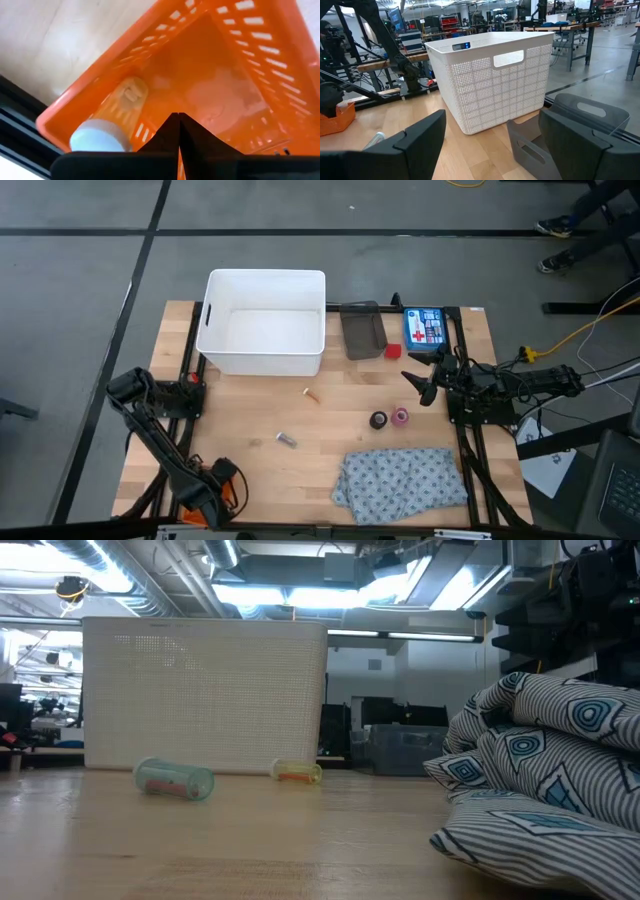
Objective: Pick & place medical supplies in basket/bin
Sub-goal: Adjust the blue pill bottle
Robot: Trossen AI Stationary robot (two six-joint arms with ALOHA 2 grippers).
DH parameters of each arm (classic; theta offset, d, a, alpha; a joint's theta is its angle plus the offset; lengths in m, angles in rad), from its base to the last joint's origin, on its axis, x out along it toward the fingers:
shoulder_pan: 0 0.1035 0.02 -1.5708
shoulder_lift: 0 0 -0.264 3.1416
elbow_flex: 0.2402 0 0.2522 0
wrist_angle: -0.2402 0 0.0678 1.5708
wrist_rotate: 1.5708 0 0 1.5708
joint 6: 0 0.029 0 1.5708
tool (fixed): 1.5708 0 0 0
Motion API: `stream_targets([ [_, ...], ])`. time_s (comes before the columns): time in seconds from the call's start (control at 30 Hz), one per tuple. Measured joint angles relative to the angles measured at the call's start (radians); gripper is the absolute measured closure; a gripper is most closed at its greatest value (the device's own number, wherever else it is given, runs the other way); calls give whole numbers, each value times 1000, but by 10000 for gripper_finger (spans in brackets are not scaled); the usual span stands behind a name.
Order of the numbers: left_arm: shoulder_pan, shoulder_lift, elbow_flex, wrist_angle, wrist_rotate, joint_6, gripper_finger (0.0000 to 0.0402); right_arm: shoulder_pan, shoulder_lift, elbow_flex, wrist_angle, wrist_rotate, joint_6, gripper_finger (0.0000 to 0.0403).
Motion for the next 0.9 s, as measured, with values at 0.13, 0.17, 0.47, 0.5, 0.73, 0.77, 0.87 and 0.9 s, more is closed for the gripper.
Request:
stream_targets([
  [0.13,0,0,8,-1,0,12,398,0,0,0,0,0,0,85],
  [0.17,0,0,8,-2,0,12,398,0,0,0,0,0,0,85],
  [0.47,44,-7,66,-2,-6,92,398,0,0,0,0,0,0,85],
  [0.5,53,-7,87,-18,-17,114,398,0,0,0,0,0,0,85],
  [0.73,105,-8,253,-159,-166,265,398,0,0,0,0,0,0,85],
  [0.77,112,-8,272,-176,-191,294,398,0,0,0,0,0,-1,85],
  [0.87,138,-8,323,-237,-293,411,396,0,0,0,0,0,-3,85],
  [0.9,150,-9,332,-245,-333,459,393,0,0,0,0,0,-3,85],
])
